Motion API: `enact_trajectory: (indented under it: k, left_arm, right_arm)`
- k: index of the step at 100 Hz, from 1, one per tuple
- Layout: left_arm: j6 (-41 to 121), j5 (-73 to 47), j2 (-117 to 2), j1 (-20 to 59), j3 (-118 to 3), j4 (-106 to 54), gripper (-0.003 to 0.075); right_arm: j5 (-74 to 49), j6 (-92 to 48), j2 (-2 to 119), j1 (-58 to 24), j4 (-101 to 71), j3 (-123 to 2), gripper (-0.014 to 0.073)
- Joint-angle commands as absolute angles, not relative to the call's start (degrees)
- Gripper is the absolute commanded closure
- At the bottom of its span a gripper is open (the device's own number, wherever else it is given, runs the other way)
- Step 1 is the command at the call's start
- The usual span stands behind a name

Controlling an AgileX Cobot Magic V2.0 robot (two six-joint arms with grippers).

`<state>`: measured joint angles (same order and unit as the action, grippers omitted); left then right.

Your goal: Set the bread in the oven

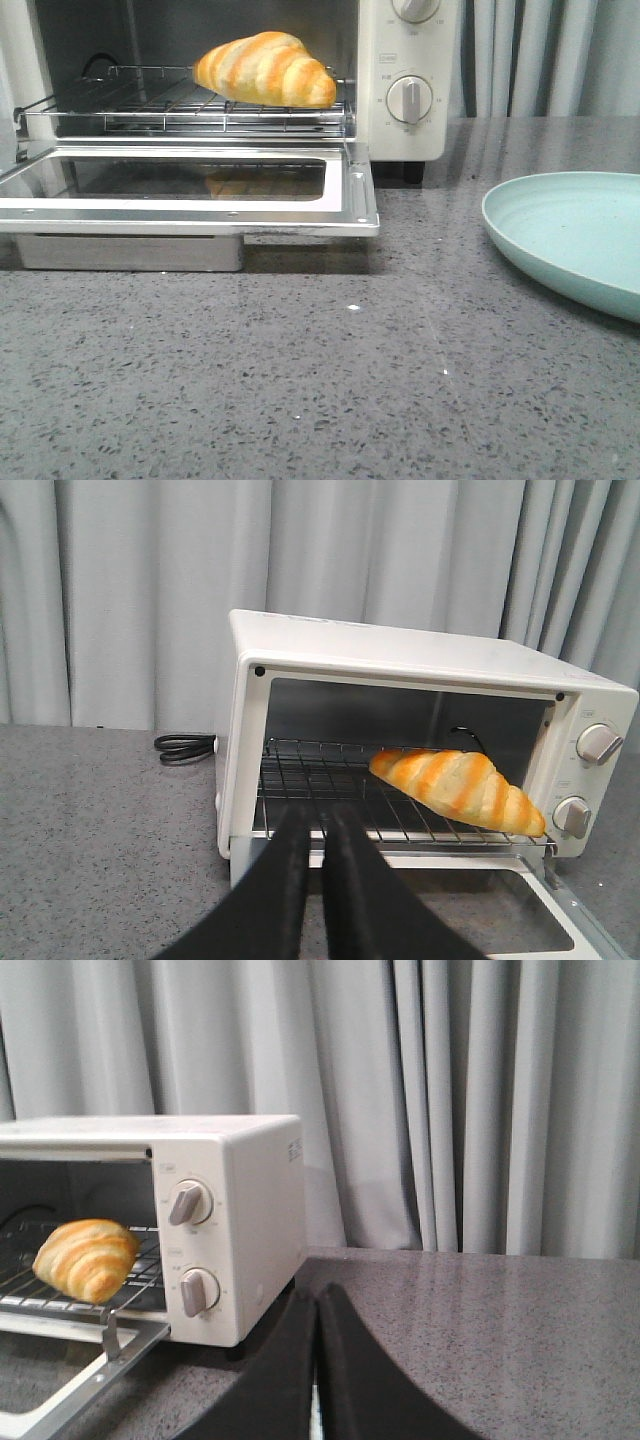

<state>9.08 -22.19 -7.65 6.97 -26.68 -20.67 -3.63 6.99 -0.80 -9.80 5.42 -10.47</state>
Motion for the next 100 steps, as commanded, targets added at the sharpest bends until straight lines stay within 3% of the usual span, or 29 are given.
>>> enact_trajectory:
  k: [1, 40, 100]
  left_arm:
    - [8.51, -18.04, -8.29, 6.82, -28.08, -21.57, 0.0740]
    - [8.51, -18.04, -8.29, 6.82, -28.08, -21.57, 0.0740]
    - [8.51, -18.04, -8.39, 6.82, -28.08, -21.57, 0.0740]
  right_arm:
    - [4.32, 4.95, -1.88, -7.89, 1.86, -9.39, 0.0638]
    - [5.82, -11.67, -1.88, -7.57, -5.60, -2.68, 0.0638]
    - [4.85, -7.91, -1.88, -7.57, -0.42, 1.44, 0.0638]
